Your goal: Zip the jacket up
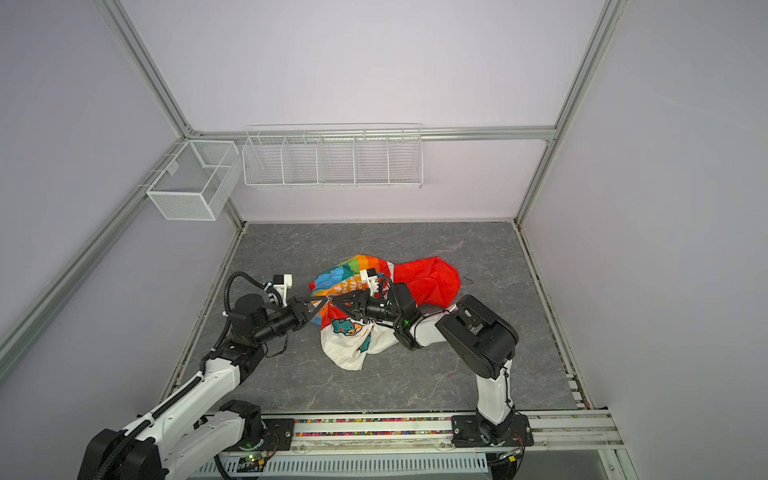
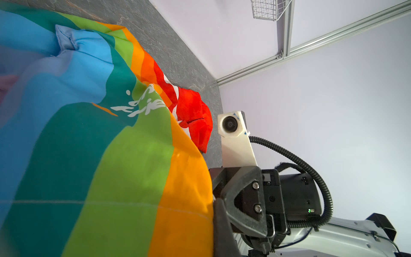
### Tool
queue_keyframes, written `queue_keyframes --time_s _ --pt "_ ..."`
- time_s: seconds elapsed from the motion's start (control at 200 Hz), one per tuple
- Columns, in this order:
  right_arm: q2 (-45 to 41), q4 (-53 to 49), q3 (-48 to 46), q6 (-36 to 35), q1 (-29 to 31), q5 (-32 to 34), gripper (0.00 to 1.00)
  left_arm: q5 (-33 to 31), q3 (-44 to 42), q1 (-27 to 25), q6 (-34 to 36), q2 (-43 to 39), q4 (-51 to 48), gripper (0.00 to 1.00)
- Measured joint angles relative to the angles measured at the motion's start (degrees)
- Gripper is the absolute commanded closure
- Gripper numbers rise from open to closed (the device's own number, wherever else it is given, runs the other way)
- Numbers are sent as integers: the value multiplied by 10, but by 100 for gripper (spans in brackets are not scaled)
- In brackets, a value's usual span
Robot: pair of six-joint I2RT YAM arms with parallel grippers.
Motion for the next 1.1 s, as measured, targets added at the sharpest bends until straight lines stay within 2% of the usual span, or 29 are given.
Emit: queue_keyframes --time_s 0.315,0.44,0.605,0.71,0.935,1.1 --pt "-3 -15 1 -6 0 -6 93 2 0 0 0 -2 0 100" --pt "-8 -36 5 -15 0 -7 93 2 0 0 1 -7 -5 100" --pt "-20 -78 8 -37 0 -7 93 2 0 2 3 -14 -23 85" --pt "-33 -123 15 -56 0 -8 93 2 0 3 5 -17 -32 82" --pt "-78 -222 27 -111 -1 -3 93 1 0 4 5 -27 -43 83" --pt "-99 -267 30 -139 -3 4 93 -2 0 4 4 -31 -47 90"
